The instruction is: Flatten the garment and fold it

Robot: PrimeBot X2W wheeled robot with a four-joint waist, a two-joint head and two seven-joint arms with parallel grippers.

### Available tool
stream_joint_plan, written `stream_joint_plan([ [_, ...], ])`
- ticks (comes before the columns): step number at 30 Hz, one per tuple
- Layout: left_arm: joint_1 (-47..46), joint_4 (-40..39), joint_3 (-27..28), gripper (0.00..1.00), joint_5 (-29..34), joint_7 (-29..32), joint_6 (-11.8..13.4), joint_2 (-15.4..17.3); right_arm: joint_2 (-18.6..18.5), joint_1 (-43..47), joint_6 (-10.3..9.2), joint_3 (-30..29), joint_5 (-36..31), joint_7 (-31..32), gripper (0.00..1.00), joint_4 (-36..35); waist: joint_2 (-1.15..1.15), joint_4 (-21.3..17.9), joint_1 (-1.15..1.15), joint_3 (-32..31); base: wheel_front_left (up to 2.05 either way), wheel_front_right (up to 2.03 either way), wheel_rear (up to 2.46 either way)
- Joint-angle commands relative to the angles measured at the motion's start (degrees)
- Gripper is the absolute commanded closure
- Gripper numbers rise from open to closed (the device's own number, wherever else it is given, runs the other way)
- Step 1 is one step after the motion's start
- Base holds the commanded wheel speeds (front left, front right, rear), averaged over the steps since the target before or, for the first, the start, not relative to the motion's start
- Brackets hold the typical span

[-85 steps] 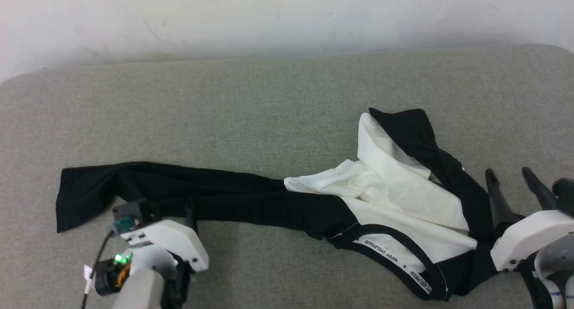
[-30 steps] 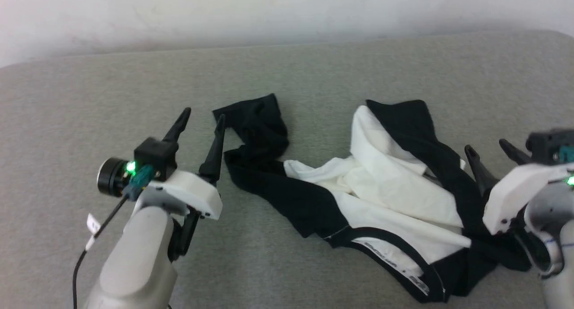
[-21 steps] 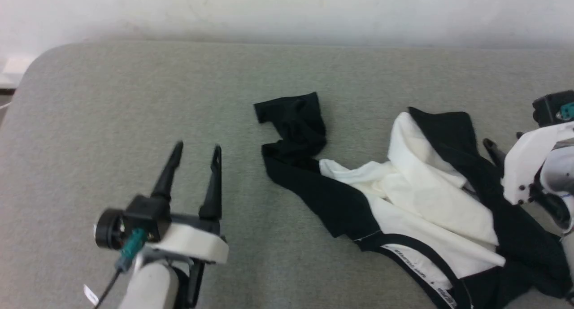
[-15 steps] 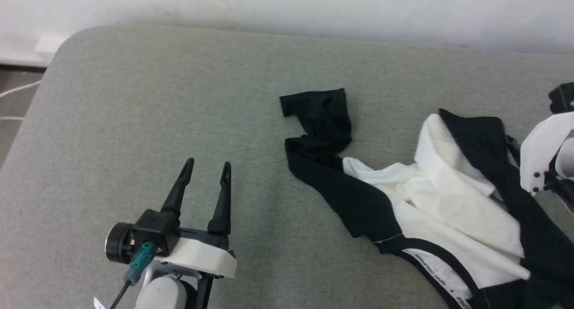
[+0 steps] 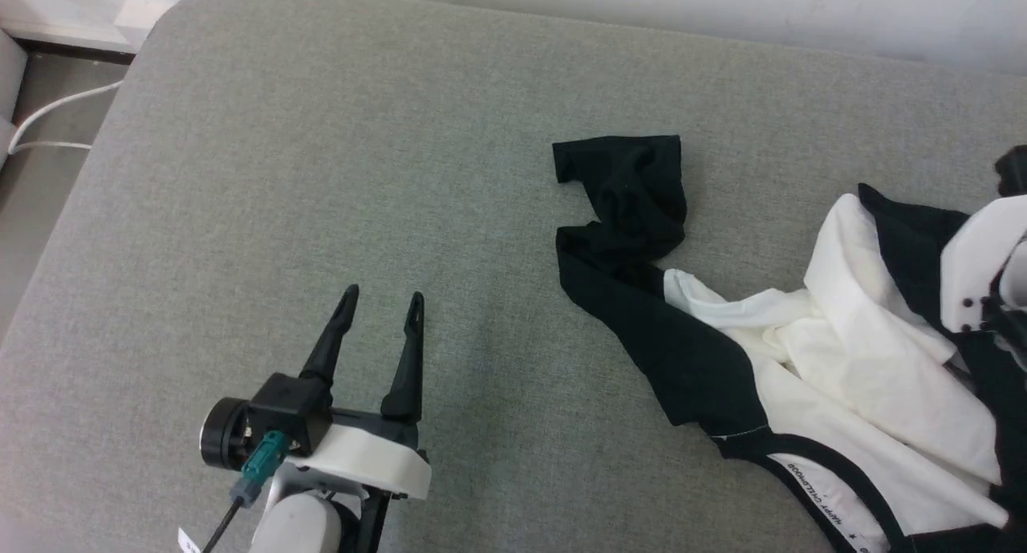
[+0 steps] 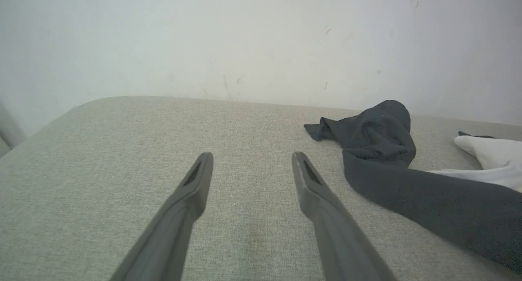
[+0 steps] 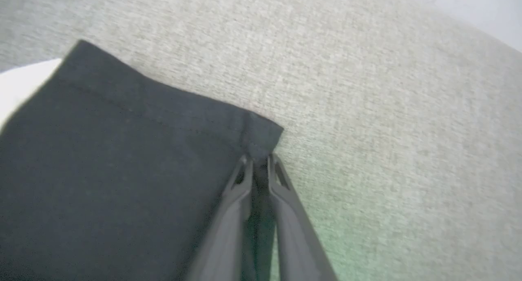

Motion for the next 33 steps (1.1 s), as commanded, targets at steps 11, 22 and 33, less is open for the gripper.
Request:
stream_joint_plan([
  [11,-0.4,1.1,1.5,0.00,1.3,-0.3,-1.8,-0.7,-3.8,0.1,-0.05,-5.0,-1.1,-10.7,1.00,3.2,0.00,-7.7,0.00,-4.6,0.00,0.00,0.00],
  [22,-1.4,1.5,1.1,0.00,2.0,-0.3,-3.1,-1.3,-11.9,6.4,-0.05,-25.4,-13.7,-10.3,1.00,7.1,0.00,-10.7,0.00,-3.9,0.00,0.00,0.00],
  [33,-0.8,5.8,-0.2,0.00,0.3,1.7,-5.0,-1.1,0.0,7.9,-0.05,-25.6,-13.2,-22.7,0.00,1.8,0.00,-14.3,0.00,-5.6,0.00,0.00,0.00],
])
